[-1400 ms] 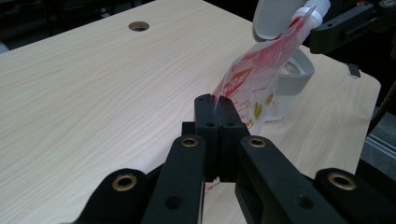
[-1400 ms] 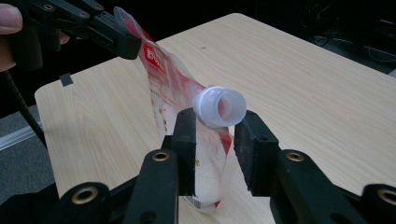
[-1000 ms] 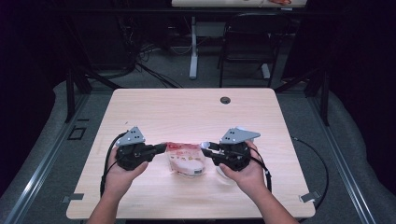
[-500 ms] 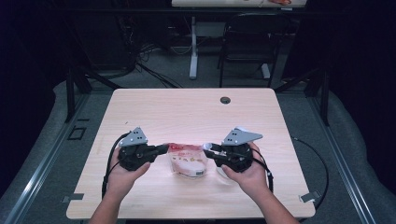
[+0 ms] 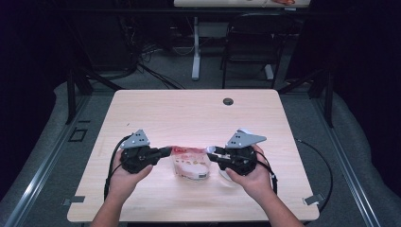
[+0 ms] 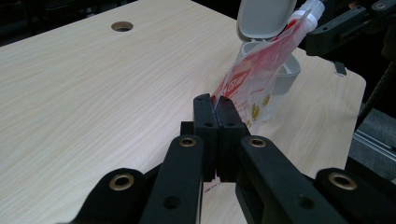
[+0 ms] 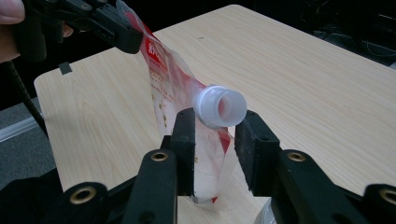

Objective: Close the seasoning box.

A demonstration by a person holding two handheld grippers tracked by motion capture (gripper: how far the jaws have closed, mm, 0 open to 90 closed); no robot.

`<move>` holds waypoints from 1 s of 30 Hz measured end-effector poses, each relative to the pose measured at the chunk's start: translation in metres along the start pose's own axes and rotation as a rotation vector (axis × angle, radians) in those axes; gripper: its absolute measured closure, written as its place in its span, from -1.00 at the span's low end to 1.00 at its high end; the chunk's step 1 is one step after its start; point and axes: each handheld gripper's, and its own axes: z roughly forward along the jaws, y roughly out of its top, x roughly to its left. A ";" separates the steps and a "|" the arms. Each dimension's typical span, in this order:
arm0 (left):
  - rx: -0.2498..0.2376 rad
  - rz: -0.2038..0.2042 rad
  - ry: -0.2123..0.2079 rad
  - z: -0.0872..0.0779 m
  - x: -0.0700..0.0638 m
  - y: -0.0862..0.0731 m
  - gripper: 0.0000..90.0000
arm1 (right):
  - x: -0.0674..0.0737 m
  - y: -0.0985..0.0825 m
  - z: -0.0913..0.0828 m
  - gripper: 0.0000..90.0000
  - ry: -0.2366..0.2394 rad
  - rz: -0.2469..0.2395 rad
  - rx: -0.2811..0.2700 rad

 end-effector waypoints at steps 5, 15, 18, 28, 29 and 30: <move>-0.001 -0.004 -0.005 -0.001 0.001 0.000 0.96 | 0.001 0.002 -0.001 0.47 0.001 -0.017 0.015; -0.006 -0.025 -0.013 -0.003 0.004 -0.001 0.83 | 0.002 0.012 -0.011 0.39 0.003 -0.041 -0.001; -0.017 -0.032 -0.014 -0.006 0.005 -0.001 0.78 | 0.002 0.017 -0.013 0.39 0.003 -0.050 -0.010; -0.026 -0.038 0.000 -0.018 0.010 -0.001 0.63 | 0.006 0.034 -0.012 0.41 0.012 -0.084 -0.013; -0.028 -0.038 0.000 -0.018 0.010 -0.001 0.62 | 0.007 0.036 -0.011 0.41 0.012 -0.091 -0.011; -0.029 -0.037 0.001 -0.019 0.011 -0.001 0.60 | 0.008 0.038 -0.011 0.42 0.015 -0.096 -0.006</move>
